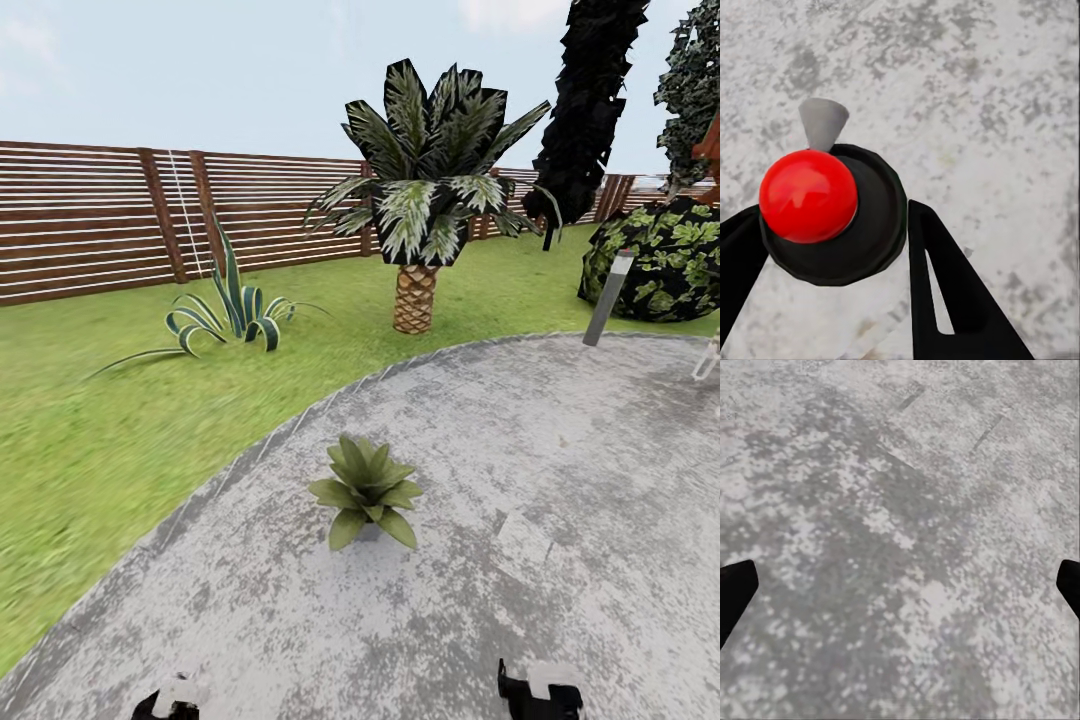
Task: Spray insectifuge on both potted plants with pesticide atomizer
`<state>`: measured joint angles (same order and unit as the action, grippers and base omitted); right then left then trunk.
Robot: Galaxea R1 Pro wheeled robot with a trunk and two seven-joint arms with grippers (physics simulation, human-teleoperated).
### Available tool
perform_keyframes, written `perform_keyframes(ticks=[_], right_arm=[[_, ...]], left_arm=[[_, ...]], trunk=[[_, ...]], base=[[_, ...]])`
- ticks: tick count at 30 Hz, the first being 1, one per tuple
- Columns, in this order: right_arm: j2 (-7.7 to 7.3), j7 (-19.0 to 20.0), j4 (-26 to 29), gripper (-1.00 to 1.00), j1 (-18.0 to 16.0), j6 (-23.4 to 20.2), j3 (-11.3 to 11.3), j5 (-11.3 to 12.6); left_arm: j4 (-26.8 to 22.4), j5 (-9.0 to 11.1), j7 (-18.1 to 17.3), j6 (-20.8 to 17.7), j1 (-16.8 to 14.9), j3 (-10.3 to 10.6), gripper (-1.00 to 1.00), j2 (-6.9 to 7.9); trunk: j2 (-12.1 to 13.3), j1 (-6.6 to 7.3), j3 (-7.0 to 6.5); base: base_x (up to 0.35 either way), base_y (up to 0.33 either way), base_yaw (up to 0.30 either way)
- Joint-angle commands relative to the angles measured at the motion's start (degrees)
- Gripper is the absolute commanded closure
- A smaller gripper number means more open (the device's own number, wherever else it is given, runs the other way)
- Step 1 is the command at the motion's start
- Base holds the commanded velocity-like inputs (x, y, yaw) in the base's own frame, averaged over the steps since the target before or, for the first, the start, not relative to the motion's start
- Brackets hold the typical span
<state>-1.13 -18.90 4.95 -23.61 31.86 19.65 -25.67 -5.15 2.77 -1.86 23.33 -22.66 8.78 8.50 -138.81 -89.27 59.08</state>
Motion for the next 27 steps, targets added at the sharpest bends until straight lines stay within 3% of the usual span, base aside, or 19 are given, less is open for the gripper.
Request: perform_keyframes(ticks=[1,3,4,8,10,12,13,15,16,18,20,24,27], right_arm=[[0.00,0.3,1.8,-1.00,0.0,0.1,-1.0,-1.6],[-0.01,3.4,6.0,-1.00,0.0,0.0,-3.7,-4.0],[-0.05,7.4,8.6,-1.00,0.0,0.0,-5.3,-5.6],[-0.10,20.5,15.4,-1.00,0.0,0.0,-6.9,-7.9],[-0.16,26.1,16.9,-1.00,-0.1,0.0,-7.1,-9.3],[-0.18,32.4,18.1,-1.00,-0.1,-0.1,-7.2,-12.4],[-0.13,35.5,19.6,-1.00,-0.1,-0.1,-7.2,-14.7],[0.21,37.7,20.8,-1.00,-0.1,-0.2,-7.2,-16.3],[0.40,40.2,21.3,-1.00,-0.1,-0.2,-7.3,-16.9],[0.55,47.2,21.6,-1.00,-0.4,-0.3,-7.3,-17.2],[0.58,51.9,22.4,-1.00,-0.5,-0.4,-7.3,-17.3],[0.70,53.5,22.8,-1.00,-0.6,-0.8,-7.3,-17.2],[2.02,53.7,22.8,-1.00,-0.6,-0.8,-7.5,-17.4]], left_arm=[[-0.3,-2.1,-0.8,0.1,-0.7,0.5,1.00,0.06],[-1.0,-7.0,-3.8,0.0,-2.4,0.9,1.00,0.09],[-1.3,-10.8,-8.0,-0.2,-3.9,1.0,1.00,0.12],[-1.8,-20.8,-22.4,-3.4,-9.5,1.1,1.00,0.38],[-1.8,-23.7,-27.2,-5.5,-12.2,1.1,1.00,0.43],[-1.9,-26.5,-32.0,-7.5,-14.7,1.2,1.00,0.29],[-2.4,-29.6,-35.9,-8.3,-16.4,1.2,1.00,0.01],[-4.4,-33.9,-41.8,-9.8,-18.2,1.1,1.00,-0.48],[-6.8,-36.4,-46.9,-12.8,-18.9,1.0,1.00,-0.75],[-11.0,-38.3,-52.9,-17.6,-19.2,1.2,1.00,-1.02],[-12.6,-39.8,-55.2,-19.4,-19.3,1.2,1.00,-1.10],[-12.9,-43.5,-55.7,-20.1,-19.3,1.1,1.00,-1.12],[-12.7,-45.7,-55.6,-20.2,-18.9,0.9,1.00,-1.19]], trunk=[[0.0,0.01,0.05],[0.0,0.01,0.05],[0.0,0.01,0.05],[0.0,0.01,0.05],[0.0,0.01,0.05],[0.0,0.01,0.05],[0.0,0.01,0.05],[0.0,0.01,0.05],[0.0,0.01,0.05],[0.0,0.01,0.05],[0.0,0.01,0.05],[0.0,0.01,0.05],[0.0,0.01,0.05]], base=[[0.000,0.000,0.000],[0.000,0.000,0.000],[0.000,0.000,0.000],[0.000,0.000,0.000],[0.000,0.000,0.000],[0.000,0.000,0.000],[0.000,0.000,0.000],[0.000,0.000,0.000],[0.000,0.000,0.000],[0.000,0.000,0.000],[0.000,0.000,0.000],[0.000,0.000,0.000],[0.000,0.000,0.000]])
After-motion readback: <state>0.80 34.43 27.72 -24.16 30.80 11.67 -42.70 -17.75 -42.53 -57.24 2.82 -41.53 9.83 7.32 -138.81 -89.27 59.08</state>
